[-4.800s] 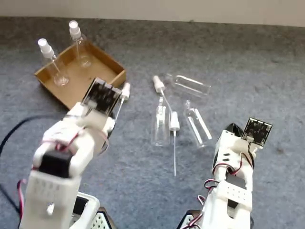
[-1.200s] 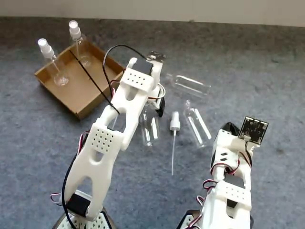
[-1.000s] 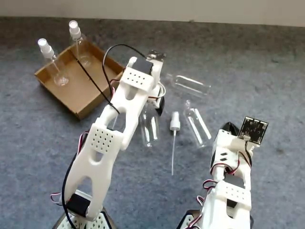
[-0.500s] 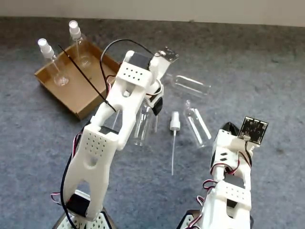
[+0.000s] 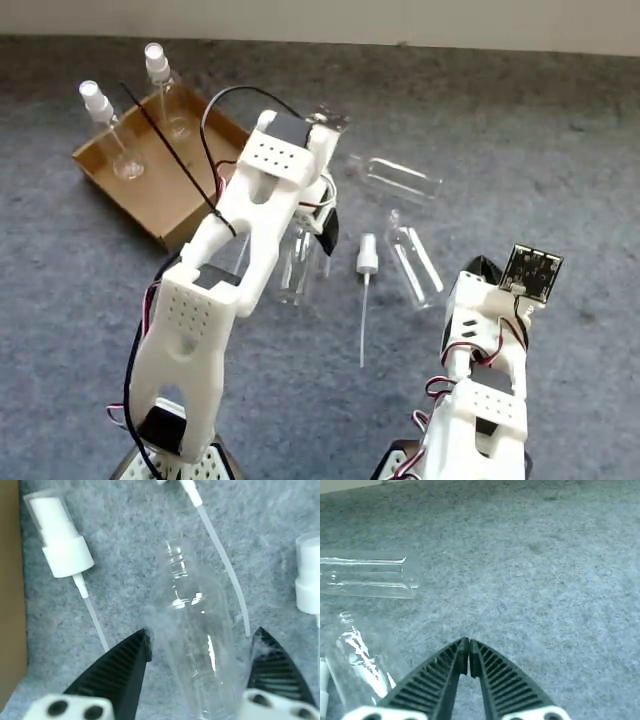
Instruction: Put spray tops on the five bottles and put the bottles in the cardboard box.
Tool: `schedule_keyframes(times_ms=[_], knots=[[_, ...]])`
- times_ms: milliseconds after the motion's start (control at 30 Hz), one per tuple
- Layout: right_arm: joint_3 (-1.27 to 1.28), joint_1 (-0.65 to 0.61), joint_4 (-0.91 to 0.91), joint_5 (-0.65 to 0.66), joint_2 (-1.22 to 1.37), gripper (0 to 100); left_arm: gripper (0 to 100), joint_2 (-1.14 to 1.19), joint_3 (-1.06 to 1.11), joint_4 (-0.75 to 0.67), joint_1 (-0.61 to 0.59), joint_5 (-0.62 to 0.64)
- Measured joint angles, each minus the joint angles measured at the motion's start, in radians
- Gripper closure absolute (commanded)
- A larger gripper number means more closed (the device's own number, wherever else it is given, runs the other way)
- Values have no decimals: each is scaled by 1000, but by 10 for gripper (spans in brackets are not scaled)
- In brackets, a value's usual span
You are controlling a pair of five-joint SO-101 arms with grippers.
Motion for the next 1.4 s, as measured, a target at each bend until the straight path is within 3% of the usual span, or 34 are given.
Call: schedule_keyframes(times_ms=[400,633,833,1400], knots=[[0,0,0,0,0,992,716,0,52,-3,-8,9],[0,0,0,0,0,992,718,0,152,-123,-8,15],[0,0,0,0,0,992,868,0,158,-166,-8,15],[0,0,0,0,0,992,853,-83,158,-143,-9,15]])
